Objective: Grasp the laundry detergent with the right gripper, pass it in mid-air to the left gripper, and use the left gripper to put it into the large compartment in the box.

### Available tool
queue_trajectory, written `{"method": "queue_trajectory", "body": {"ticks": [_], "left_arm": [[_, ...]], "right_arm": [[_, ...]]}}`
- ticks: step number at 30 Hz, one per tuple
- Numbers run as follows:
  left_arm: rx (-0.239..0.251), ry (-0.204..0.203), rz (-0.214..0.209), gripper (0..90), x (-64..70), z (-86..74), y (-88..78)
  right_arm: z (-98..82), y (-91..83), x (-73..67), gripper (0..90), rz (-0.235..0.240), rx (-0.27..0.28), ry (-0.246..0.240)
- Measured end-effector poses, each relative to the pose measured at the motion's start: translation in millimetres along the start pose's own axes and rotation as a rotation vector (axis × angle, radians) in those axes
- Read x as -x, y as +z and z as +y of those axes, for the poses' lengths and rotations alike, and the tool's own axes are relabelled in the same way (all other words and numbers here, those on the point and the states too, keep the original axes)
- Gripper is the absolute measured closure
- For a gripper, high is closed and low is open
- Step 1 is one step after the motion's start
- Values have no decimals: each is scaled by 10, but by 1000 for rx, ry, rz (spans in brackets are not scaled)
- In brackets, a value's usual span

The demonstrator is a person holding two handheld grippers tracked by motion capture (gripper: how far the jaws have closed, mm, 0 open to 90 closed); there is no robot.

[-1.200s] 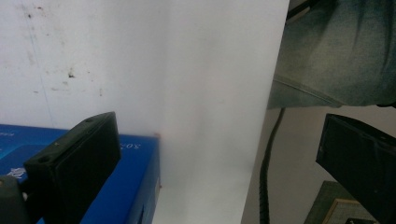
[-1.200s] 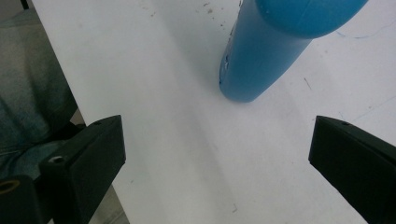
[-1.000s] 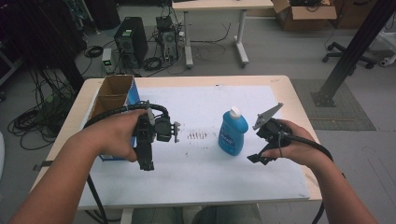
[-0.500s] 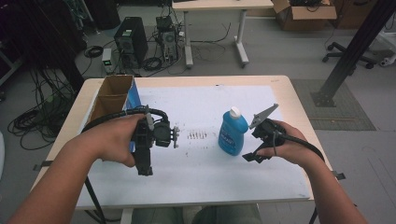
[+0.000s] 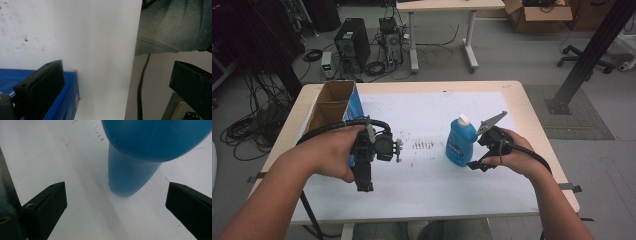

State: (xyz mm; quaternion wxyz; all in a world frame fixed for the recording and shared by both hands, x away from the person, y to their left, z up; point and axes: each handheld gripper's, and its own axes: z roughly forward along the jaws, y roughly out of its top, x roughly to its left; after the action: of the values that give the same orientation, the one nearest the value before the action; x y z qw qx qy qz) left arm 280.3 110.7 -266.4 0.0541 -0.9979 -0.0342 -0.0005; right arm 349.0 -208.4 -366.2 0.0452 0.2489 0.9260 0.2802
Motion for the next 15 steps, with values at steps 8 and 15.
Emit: {"method": "queue_trajectory", "body": {"ticks": [8,15], "left_arm": [[-10,0,-4,2,11,0,29],[-8,-3,-3,2,28,-15,42]], "right_arm": [[-4,82,31,38,-17,65,17],[-13,127,52,36,-30,121,25]]}}
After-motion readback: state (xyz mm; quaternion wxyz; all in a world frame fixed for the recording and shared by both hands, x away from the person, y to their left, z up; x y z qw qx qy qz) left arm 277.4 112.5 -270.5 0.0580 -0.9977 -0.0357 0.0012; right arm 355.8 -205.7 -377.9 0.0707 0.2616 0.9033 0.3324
